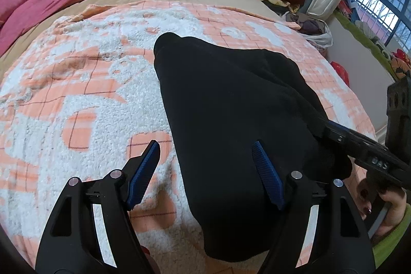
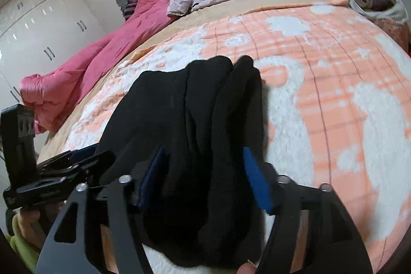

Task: Fold small clothes

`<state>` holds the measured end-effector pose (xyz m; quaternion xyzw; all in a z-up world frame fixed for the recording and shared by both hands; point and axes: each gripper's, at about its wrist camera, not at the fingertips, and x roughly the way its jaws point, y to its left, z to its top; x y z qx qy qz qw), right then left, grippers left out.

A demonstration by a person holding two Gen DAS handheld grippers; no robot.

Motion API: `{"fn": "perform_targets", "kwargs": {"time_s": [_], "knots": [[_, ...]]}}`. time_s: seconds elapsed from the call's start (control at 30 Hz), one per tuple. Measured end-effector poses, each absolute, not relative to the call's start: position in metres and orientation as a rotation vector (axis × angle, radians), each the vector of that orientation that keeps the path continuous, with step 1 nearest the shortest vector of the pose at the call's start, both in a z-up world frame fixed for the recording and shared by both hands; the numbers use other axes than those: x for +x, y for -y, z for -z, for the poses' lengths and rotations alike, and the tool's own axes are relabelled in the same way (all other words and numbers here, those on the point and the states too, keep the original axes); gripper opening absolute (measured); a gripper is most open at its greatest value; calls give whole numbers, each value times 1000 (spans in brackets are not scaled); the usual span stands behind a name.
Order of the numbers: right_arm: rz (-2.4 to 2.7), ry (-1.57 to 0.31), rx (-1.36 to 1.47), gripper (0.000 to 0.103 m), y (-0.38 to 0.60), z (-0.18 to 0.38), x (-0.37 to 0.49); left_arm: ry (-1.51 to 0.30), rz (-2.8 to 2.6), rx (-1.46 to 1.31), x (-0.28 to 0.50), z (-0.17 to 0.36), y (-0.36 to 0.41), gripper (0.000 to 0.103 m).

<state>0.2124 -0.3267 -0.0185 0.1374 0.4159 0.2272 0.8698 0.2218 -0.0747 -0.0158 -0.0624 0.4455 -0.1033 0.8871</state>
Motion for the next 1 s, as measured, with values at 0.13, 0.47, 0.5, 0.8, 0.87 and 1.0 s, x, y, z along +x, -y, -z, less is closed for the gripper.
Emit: {"fn": "perform_targets", "kwargs": {"time_s": [0.13, 0.47, 0.5, 0.8, 0.87, 1.0], "knots": [[-516, -905, 372, 64, 333, 22, 204, -927, 212, -114, 217, 13, 77, 67], [-467, -844, 254, 25, 326, 7, 181, -921, 232, -50, 204, 8, 88, 67], [-459, -855, 257, 25, 327, 12, 181, -924, 234, -47, 204, 9, 89, 67], [-331, -870, 261, 64, 332, 29, 182, -931, 221, -42, 203, 14, 91, 67], [-324, -867, 254, 69, 331, 29, 182, -931, 218, -42, 202, 14, 92, 67], [-300, -865, 263, 78, 333, 29, 177, -931, 214, -46, 201, 14, 91, 67]]}}
